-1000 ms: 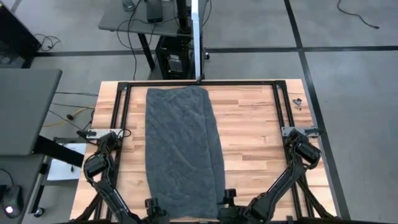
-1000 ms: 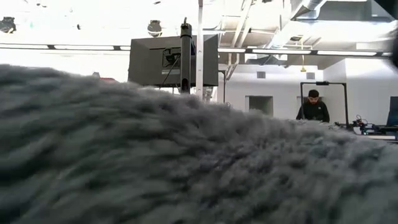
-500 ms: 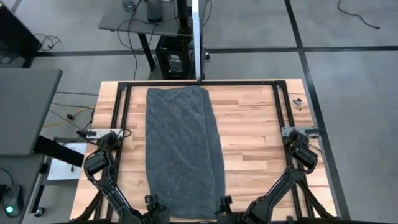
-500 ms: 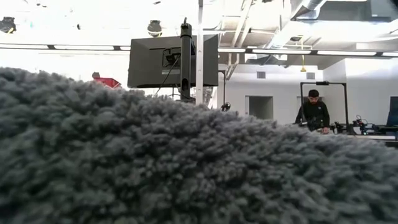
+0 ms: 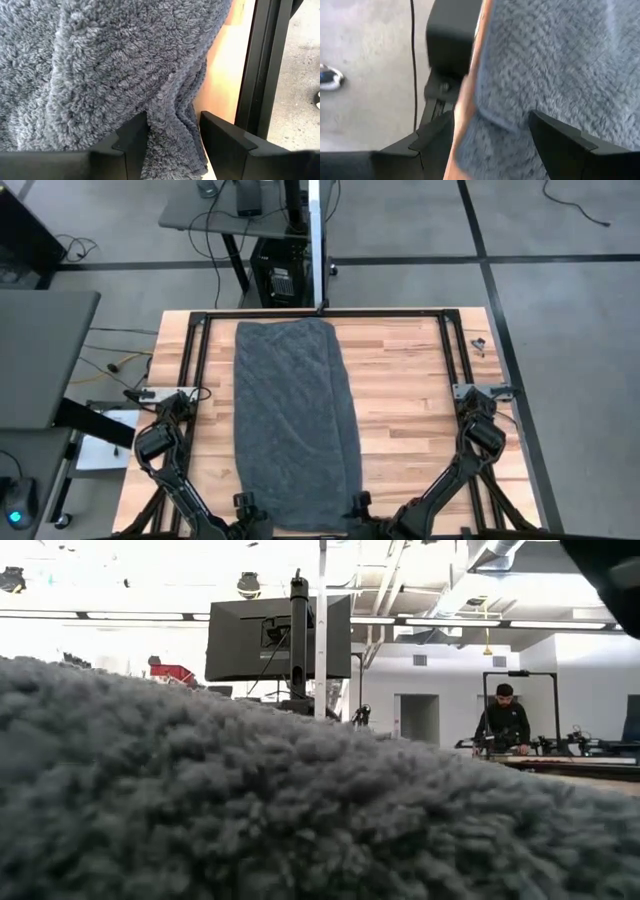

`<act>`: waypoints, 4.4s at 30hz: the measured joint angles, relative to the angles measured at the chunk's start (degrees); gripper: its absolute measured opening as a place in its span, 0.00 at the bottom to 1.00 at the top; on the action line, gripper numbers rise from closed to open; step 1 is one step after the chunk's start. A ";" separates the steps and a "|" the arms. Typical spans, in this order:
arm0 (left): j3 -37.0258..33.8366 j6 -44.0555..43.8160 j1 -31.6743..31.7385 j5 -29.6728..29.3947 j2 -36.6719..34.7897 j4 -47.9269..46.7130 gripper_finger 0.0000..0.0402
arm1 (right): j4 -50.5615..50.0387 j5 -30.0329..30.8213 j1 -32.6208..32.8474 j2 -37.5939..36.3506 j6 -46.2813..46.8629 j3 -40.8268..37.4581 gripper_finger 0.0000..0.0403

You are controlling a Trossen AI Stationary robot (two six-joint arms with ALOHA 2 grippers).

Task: Roll towel
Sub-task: Roll the black towel

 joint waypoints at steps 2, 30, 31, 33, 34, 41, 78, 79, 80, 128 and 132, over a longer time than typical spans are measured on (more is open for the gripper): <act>0.00 -0.33 0.02 -0.24 0.00 0.08 0.41 | -0.66 -0.08 -0.25 0.31 0.02 0.10 0.62; 0.62 -2.61 0.50 2.88 -3.02 -4.58 0.01 | -10.87 -5.59 -6.53 -2.03 2.05 -0.31 0.02; 0.45 -3.30 0.49 3.85 -4.52 -3.64 0.01 | -12.12 -7.09 -6.57 -3.18 3.52 -0.47 0.02; -0.69 -4.87 0.48 5.83 -8.46 -2.19 0.00 | -12.55 -10.18 -7.01 -5.50 5.89 -0.44 0.01; -1.62 -5.75 0.48 6.27 -10.32 -1.23 0.00 | -13.09 -12.34 -7.30 -6.78 7.14 -0.28 0.01; -15.59 -10.35 2.22 8.17 -23.78 12.93 0.00 | -16.09 -21.02 -10.78 -11.42 9.07 -0.31 0.00; -20.68 -4.89 2.89 8.56 -33.86 10.25 0.00 | -15.96 -21.11 -8.17 -9.29 20.01 -0.13 0.45; -20.68 -4.30 2.89 8.56 -33.86 10.26 0.00 | -14.92 -20.09 -7.69 -9.35 20.04 -0.13 0.49; -20.68 -3.86 2.89 8.55 -33.86 10.24 0.00 | -13.45 -19.18 -7.10 -9.35 20.00 -0.13 0.53; -20.59 -0.59 3.15 7.99 -33.66 9.23 0.03 | -4.35 3.28 -2.15 -1.53 -2.81 2.58 0.66; -20.59 -0.71 3.15 7.99 -33.66 9.20 0.03 | -5.12 3.25 -3.47 -1.35 -2.99 2.60 0.64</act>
